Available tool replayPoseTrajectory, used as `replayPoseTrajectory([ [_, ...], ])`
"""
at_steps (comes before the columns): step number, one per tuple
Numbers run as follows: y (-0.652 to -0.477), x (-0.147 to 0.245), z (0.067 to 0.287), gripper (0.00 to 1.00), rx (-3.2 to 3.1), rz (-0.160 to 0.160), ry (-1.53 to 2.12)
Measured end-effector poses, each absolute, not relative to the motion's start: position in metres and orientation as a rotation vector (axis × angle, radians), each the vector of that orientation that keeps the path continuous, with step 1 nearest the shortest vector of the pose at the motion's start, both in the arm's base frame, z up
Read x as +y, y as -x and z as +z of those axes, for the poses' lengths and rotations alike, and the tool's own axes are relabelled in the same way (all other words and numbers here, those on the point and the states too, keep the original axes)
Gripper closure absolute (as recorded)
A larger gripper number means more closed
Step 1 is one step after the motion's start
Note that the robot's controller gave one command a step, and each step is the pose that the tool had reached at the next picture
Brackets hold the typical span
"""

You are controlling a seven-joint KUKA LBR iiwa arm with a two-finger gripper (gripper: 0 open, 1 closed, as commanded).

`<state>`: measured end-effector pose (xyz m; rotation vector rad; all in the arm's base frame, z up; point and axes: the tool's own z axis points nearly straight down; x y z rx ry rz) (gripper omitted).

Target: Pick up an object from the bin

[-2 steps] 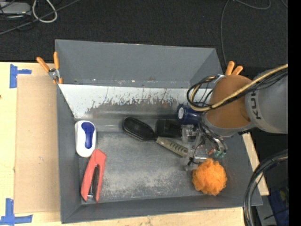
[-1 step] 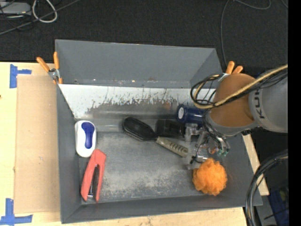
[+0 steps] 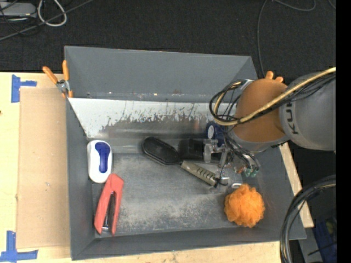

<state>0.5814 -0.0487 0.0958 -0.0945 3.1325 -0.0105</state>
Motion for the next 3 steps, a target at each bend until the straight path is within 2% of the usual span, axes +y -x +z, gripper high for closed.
replayPoseTrajectory([
  [1,-0.585,-0.05,0.085,0.0,3.128,0.002,-0.146],
  [2,-0.584,-0.06,0.08,0.0,3.112,0.012,-0.235],
  [3,-0.587,-0.064,0.077,0.0,3.094,0.003,-0.446],
])
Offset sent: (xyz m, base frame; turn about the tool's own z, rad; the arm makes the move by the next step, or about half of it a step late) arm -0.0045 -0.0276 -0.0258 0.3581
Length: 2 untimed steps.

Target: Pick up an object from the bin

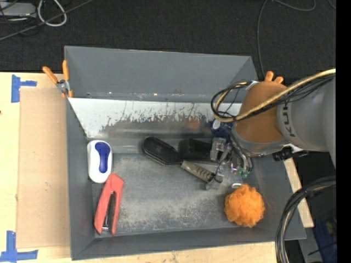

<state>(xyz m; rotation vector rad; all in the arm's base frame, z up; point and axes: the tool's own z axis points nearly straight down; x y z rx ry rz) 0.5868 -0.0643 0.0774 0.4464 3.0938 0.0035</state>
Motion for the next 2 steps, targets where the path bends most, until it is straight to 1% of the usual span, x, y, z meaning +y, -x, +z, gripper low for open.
replayPoseTrajectory([
  [1,-0.589,-0.061,0.095,0.0,3.114,-0.001,-0.407],
  [2,-0.58,-0.066,0.113,0.0,3.1,0.0,-0.396],
])
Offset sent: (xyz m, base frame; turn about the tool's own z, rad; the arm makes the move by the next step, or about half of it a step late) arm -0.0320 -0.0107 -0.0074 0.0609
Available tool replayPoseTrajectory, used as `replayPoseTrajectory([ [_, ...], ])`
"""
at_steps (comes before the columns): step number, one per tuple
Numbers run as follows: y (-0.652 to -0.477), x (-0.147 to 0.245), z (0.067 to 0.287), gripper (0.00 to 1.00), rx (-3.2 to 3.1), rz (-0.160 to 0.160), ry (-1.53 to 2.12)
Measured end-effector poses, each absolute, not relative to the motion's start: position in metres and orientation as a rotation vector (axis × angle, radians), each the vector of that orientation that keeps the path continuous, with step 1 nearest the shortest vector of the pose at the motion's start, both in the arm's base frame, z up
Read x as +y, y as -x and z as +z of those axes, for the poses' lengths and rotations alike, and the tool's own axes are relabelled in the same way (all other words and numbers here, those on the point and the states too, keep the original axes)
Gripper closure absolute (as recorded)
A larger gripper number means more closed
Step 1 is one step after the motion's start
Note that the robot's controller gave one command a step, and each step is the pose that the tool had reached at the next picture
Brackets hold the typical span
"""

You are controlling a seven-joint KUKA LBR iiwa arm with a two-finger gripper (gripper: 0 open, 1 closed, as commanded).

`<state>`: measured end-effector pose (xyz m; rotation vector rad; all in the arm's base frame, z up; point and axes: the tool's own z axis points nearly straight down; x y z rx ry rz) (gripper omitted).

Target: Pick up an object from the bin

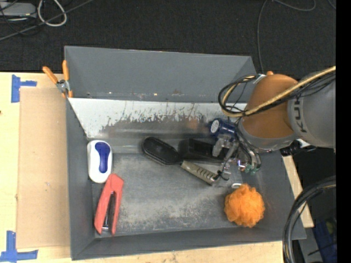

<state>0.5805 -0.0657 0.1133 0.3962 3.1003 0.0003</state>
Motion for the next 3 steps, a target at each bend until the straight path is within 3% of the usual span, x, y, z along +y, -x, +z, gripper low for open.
replayPoseTrajectory([
  [1,-0.578,-0.064,0.109,0.0,3.108,0.0,-0.403],
  [2,-0.6,-0.063,0.078,1.0,3.083,-0.007,-0.417],
  [3,-0.601,-0.063,0.078,1.0,3.083,-0.007,-0.415],
])
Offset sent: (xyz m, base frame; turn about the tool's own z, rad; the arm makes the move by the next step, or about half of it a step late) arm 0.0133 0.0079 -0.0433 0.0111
